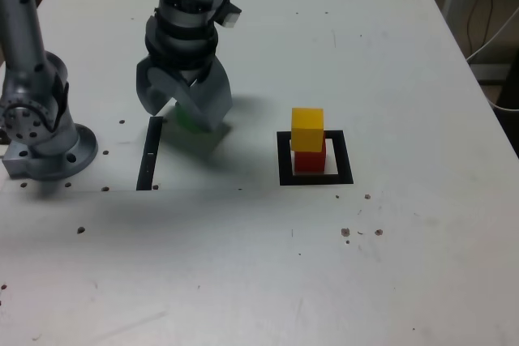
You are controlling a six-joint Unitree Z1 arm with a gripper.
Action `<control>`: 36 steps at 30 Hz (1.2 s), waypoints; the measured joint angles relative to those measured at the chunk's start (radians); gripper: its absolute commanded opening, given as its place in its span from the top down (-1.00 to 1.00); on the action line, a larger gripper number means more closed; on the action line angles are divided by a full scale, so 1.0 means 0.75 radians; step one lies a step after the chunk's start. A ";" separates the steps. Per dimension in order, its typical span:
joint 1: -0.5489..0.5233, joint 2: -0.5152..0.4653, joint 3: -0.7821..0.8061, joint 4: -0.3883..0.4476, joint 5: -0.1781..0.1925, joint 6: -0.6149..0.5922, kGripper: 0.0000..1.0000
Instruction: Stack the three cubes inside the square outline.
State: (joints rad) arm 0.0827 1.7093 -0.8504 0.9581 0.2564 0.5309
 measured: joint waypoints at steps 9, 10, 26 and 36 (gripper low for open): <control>0.000 0.009 0.010 -0.033 0.004 -0.004 -0.36; 0.000 0.009 0.010 -0.033 0.006 -0.005 -0.33; 0.000 0.008 0.019 -0.072 0.013 0.008 0.11; 0.000 0.000 0.016 -0.059 0.022 0.008 0.34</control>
State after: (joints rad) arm 0.0828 1.7092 -0.8385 0.9141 0.2732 0.5369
